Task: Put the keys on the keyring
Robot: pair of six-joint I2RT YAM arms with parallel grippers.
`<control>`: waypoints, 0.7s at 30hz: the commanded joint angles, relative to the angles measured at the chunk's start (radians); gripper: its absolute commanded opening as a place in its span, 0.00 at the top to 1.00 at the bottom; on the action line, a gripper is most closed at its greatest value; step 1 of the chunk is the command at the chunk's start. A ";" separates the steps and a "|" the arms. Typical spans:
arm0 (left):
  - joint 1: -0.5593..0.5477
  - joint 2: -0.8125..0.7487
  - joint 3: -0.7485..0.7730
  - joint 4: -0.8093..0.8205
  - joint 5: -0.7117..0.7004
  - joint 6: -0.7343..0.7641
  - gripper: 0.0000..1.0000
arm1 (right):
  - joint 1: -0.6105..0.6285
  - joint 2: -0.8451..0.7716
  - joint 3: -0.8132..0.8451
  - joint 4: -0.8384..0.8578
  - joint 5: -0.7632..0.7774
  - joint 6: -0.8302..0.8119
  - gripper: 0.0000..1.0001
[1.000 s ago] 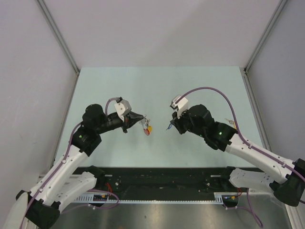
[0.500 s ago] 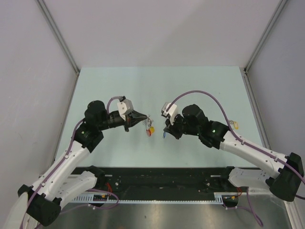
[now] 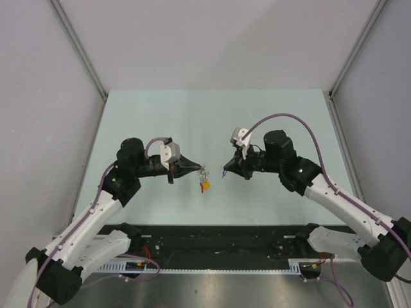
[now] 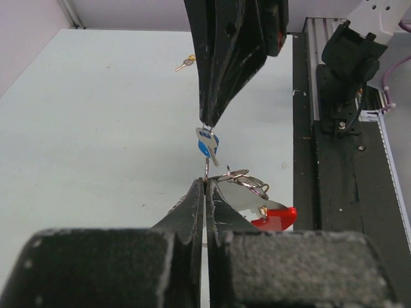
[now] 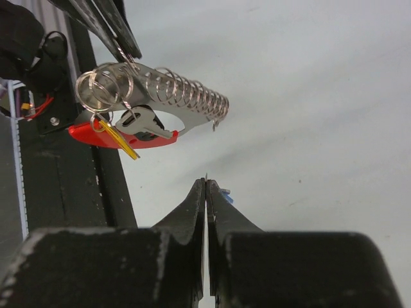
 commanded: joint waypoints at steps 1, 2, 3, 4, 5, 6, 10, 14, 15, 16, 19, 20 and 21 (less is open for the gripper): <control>0.005 -0.030 -0.005 0.056 0.077 0.035 1.00 | -0.042 -0.039 0.031 0.076 -0.196 -0.040 1.00; 0.005 -0.030 -0.007 0.056 0.085 0.026 1.00 | -0.055 -0.040 0.032 0.089 -0.216 -0.042 1.00; 0.005 -0.030 -0.011 0.093 0.091 0.016 1.00 | -0.061 -0.040 0.032 0.096 -0.236 -0.049 1.00; 0.006 -0.031 -0.017 0.107 0.109 -0.003 1.00 | -0.069 -0.042 0.029 0.114 -0.273 -0.050 1.00; 0.006 -0.031 -0.020 0.127 0.115 -0.010 1.00 | -0.078 -0.042 0.029 0.122 -0.292 -0.051 1.00; 0.005 -0.034 -0.022 0.134 0.120 -0.017 0.99 | -0.081 -0.042 0.027 0.131 -0.318 -0.051 1.00; 0.005 -0.037 -0.037 0.173 0.141 -0.047 1.00 | -0.091 -0.042 0.029 0.180 -0.373 -0.053 1.00; 0.006 -0.031 -0.039 0.191 0.175 -0.063 1.00 | -0.091 -0.048 0.027 0.209 -0.408 -0.060 1.00; 0.005 -0.028 -0.039 0.196 0.178 -0.066 0.99 | -0.089 -0.048 0.027 0.212 -0.416 -0.062 1.00; 0.005 -0.028 -0.039 0.197 0.180 -0.070 1.00 | -0.089 -0.047 0.027 0.221 -0.422 -0.063 1.00; 0.006 -0.022 -0.043 0.216 0.189 -0.087 1.00 | -0.085 -0.047 0.027 0.237 -0.448 -0.073 1.00; 0.006 -0.022 -0.043 0.226 0.190 -0.095 1.00 | -0.085 -0.047 0.027 0.243 -0.450 -0.076 1.00; 0.005 -0.018 -0.049 0.240 0.200 -0.106 1.00 | -0.080 -0.045 0.029 0.246 -0.450 -0.079 1.00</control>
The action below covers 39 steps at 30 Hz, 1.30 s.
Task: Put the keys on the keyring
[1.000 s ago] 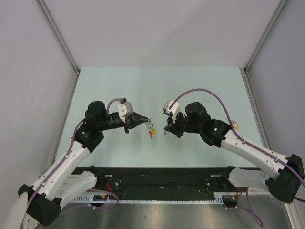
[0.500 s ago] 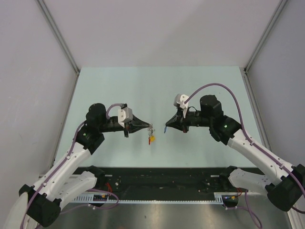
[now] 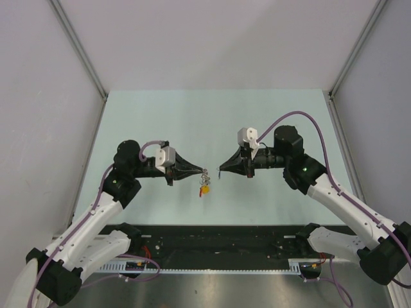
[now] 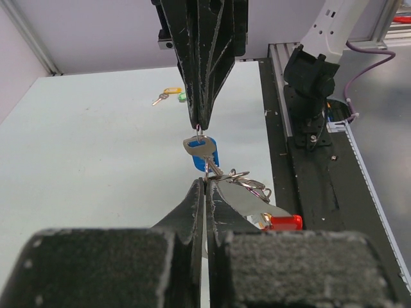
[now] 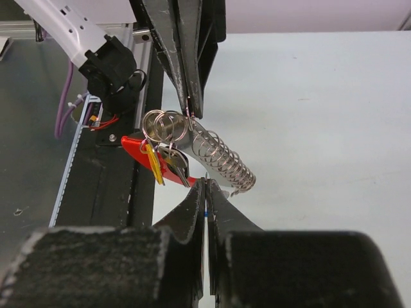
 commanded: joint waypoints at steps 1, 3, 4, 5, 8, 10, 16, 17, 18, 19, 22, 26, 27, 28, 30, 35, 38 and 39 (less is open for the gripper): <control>0.005 0.000 -0.022 0.131 0.059 -0.074 1.00 | 0.015 -0.023 0.027 0.077 -0.051 -0.028 1.00; 0.006 0.005 -0.034 0.170 0.069 -0.103 1.00 | 0.020 -0.021 0.027 0.086 -0.049 -0.035 1.00; 0.005 0.008 -0.045 0.188 0.080 -0.128 1.00 | 0.026 -0.021 0.027 0.086 -0.048 -0.040 1.00; 0.005 0.011 -0.049 0.214 0.082 -0.135 1.00 | 0.028 -0.020 0.027 0.086 -0.046 -0.043 1.00; 0.005 0.023 -0.055 0.234 0.098 -0.145 1.00 | 0.035 -0.020 0.027 0.086 -0.054 -0.058 1.00; 0.006 0.035 -0.060 0.248 0.114 -0.149 1.00 | 0.042 -0.023 0.027 0.086 -0.052 -0.070 1.00; 0.006 0.063 -0.055 0.269 0.155 -0.149 1.00 | 0.061 -0.035 0.027 0.054 -0.031 -0.110 1.00; 0.005 0.064 -0.054 0.268 0.163 -0.149 1.00 | 0.063 -0.036 0.029 0.048 -0.026 -0.113 1.00; 0.005 0.066 -0.052 0.256 0.163 -0.142 1.00 | 0.069 -0.038 0.027 0.042 -0.026 -0.117 1.00; 0.006 0.068 -0.049 0.250 0.164 -0.136 1.00 | 0.071 -0.039 0.029 0.042 -0.026 -0.118 1.00; 0.005 0.072 -0.040 0.228 0.172 -0.119 1.00 | 0.077 -0.043 0.027 0.036 -0.023 -0.126 1.00; 0.005 0.077 -0.039 0.230 0.175 -0.119 1.00 | 0.086 -0.044 0.027 0.031 -0.026 -0.132 1.00; 0.005 0.075 -0.037 0.230 0.177 -0.120 1.00 | 0.088 -0.043 0.029 0.030 -0.025 -0.133 1.00; 0.005 0.077 -0.039 0.230 0.175 -0.119 1.00 | 0.094 -0.041 0.027 0.028 -0.022 -0.135 1.00; 0.005 0.074 -0.037 0.233 0.175 -0.122 1.00 | 0.098 -0.036 0.029 0.023 -0.013 -0.138 1.00; 0.005 0.071 -0.039 0.239 0.178 -0.126 0.99 | 0.111 -0.024 0.027 0.025 0.009 -0.141 1.00; 0.005 0.072 -0.043 0.253 0.184 -0.143 0.99 | 0.115 -0.020 0.029 0.027 0.012 -0.141 1.00; 0.005 0.072 -0.045 0.262 0.183 -0.146 1.00 | 0.117 -0.018 0.029 0.028 0.012 -0.141 1.00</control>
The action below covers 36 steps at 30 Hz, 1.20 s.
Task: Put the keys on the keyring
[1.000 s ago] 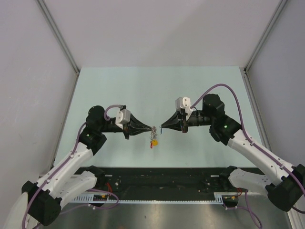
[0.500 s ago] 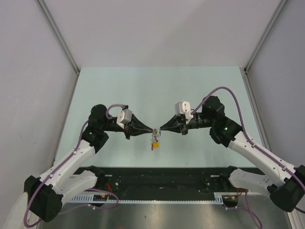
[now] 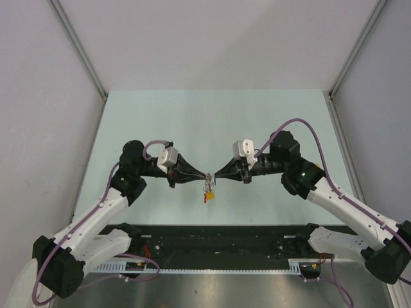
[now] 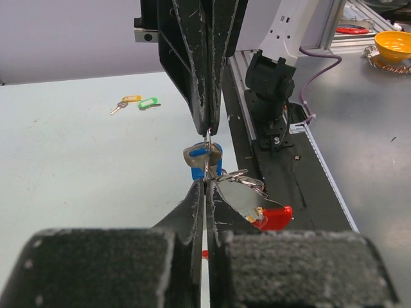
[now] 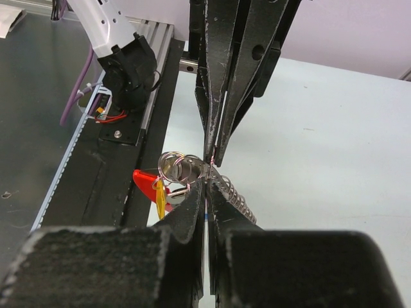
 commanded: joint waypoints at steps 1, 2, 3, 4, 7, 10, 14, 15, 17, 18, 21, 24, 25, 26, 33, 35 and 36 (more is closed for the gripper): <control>0.005 -0.008 0.018 0.062 0.038 -0.019 1.00 | 0.010 0.002 0.027 0.019 0.014 -0.013 1.00; 0.005 -0.008 0.018 0.062 0.039 -0.019 1.00 | 0.011 0.005 0.027 0.019 0.015 -0.012 1.00; 0.006 -0.008 0.017 0.065 0.039 -0.019 1.00 | 0.013 0.004 0.027 0.019 0.018 -0.012 1.00; 0.006 -0.009 0.017 0.067 0.039 -0.020 1.00 | 0.013 0.007 0.029 0.019 0.021 -0.010 1.00; 0.006 -0.008 0.017 0.070 0.041 -0.019 1.00 | 0.016 0.010 0.027 0.023 0.026 -0.009 1.00; 0.005 -0.009 0.015 0.072 0.039 -0.020 0.99 | 0.017 0.011 0.027 0.028 0.029 -0.004 1.00; 0.005 -0.009 0.015 0.075 0.042 -0.020 1.00 | 0.020 0.010 0.027 0.031 0.037 -0.001 1.00; 0.005 -0.011 0.015 0.076 0.044 -0.020 1.00 | 0.022 0.010 0.027 0.031 0.040 -0.001 1.00; 0.005 -0.009 0.015 0.078 0.043 -0.020 1.00 | 0.022 0.013 0.027 0.032 0.041 -0.001 1.00; 0.005 -0.009 0.014 0.081 0.044 -0.020 1.00 | 0.020 0.011 0.029 0.031 0.044 0.001 1.00; 0.005 -0.011 0.012 0.084 0.046 -0.019 1.00 | 0.023 0.011 0.029 0.031 0.052 0.001 1.00; 0.005 -0.011 0.014 0.084 0.041 -0.020 1.00 | 0.023 0.010 0.027 0.035 0.049 0.005 1.00; 0.005 -0.011 0.012 0.084 0.042 -0.023 1.00 | 0.025 0.010 0.029 0.037 0.049 0.007 1.00; 0.005 -0.012 0.012 0.084 0.042 -0.019 1.00 | 0.025 0.010 0.029 0.038 0.049 0.008 1.00; 0.005 -0.014 0.011 0.082 0.036 -0.020 1.00 | 0.026 0.013 0.029 0.060 0.050 0.036 1.00; 0.006 -0.015 0.011 0.084 0.032 -0.019 1.00 | 0.026 0.018 0.029 0.071 0.049 0.048 1.00; 0.005 -0.015 0.011 0.081 0.032 -0.019 0.99 | 0.028 0.019 0.029 0.074 0.050 0.053 1.00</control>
